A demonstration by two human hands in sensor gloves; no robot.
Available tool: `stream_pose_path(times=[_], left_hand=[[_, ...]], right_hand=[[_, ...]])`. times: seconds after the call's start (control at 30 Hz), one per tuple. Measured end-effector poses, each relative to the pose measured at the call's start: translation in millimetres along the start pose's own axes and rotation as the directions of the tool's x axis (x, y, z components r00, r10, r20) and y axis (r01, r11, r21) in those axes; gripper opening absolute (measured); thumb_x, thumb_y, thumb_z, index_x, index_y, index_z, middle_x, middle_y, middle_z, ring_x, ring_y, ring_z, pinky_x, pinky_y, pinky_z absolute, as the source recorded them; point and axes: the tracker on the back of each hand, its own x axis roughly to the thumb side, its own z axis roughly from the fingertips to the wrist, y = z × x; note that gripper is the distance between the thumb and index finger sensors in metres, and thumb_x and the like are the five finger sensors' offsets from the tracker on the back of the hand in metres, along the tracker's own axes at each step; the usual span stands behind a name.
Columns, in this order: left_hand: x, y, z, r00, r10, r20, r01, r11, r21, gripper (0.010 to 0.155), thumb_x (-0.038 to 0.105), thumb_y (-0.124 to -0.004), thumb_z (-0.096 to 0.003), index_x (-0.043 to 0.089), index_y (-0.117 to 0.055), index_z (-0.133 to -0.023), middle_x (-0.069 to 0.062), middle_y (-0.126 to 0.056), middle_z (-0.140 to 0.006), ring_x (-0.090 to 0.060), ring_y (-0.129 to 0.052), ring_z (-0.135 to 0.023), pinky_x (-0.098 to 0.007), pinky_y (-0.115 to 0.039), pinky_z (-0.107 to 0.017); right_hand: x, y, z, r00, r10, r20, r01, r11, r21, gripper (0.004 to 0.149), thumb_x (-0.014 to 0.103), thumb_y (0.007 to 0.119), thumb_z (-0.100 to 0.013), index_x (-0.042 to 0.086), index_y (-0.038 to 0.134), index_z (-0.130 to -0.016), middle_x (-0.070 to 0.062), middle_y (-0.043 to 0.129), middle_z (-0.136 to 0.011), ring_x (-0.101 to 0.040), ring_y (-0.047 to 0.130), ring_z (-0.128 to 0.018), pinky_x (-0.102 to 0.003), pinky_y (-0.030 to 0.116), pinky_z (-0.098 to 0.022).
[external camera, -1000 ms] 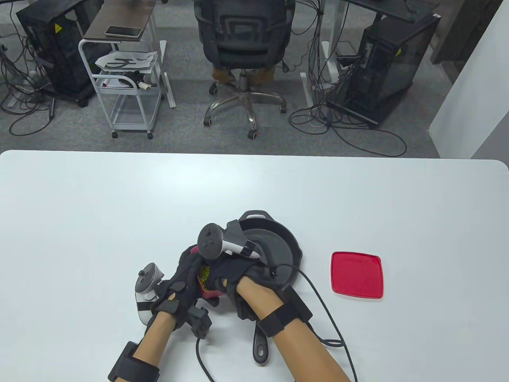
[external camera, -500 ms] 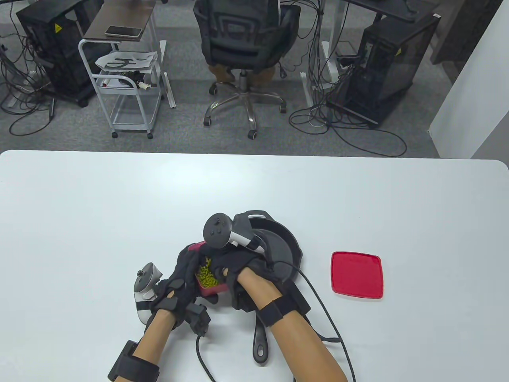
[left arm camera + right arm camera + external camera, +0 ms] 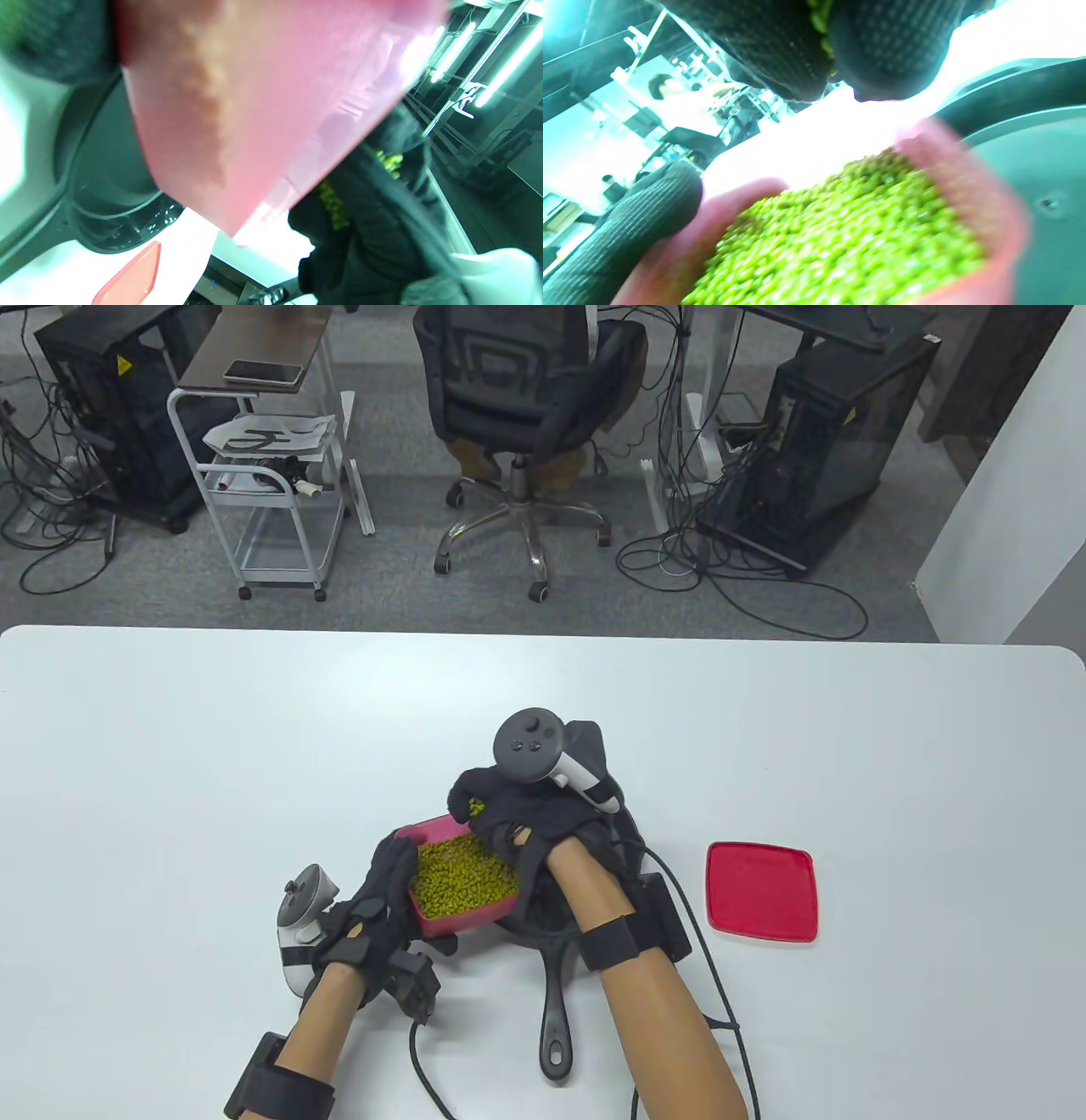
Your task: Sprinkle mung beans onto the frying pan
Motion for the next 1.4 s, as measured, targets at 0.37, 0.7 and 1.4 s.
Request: stream_pose_path(times=[0.37, 0.7, 1.4], left_hand=[[4, 6, 0, 1.000, 0.006, 0.005, -0.006, 1.000, 0.012, 0.080, 0.073, -0.060, -0.0488, 0.033, -0.024, -0.108, -0.016, -0.050, -0.105, -0.039, -0.084, -0.070, -0.047, -0.091, -0.030], [4, 10, 1, 1.000, 0.009, 0.000, -0.009, 1.000, 0.022, 0.080, 0.073, -0.060, -0.0490, 0.033, -0.024, -0.108, -0.017, -0.050, -0.105, -0.039, -0.084, -0.070, -0.047, -0.091, -0.030], [6, 16, 1, 1.000, 0.003, 0.003, -0.003, 0.999, 0.040, 0.080, 0.073, -0.060, -0.0488, 0.033, -0.024, -0.108, -0.017, -0.050, -0.105, -0.039, -0.083, -0.070, -0.047, -0.091, -0.030]], right_hand=[[-71, 18, -12, 0.974, 0.090, -0.207, -0.086, 0.996, 0.028, 0.038, 0.015, 0.089, -0.051, 0.025, 0.079, -0.086, -0.012, 0.078, -0.095, -0.043, 0.089, -0.064, -0.030, 0.091, -0.032], [-80, 42, -36, 0.973, 0.105, -0.208, -0.110, 0.994, -0.013, 0.037, 0.013, 0.087, -0.051, 0.025, 0.082, -0.085, -0.013, 0.081, -0.094, -0.042, 0.091, -0.064, -0.030, 0.092, -0.033], [-94, 27, -10, 0.949, 0.228, -0.219, -0.198, 0.969, 0.151, 0.041, 0.018, 0.082, -0.054, 0.021, 0.078, -0.095, -0.018, 0.072, -0.104, -0.048, 0.081, -0.080, -0.040, 0.088, -0.049]])
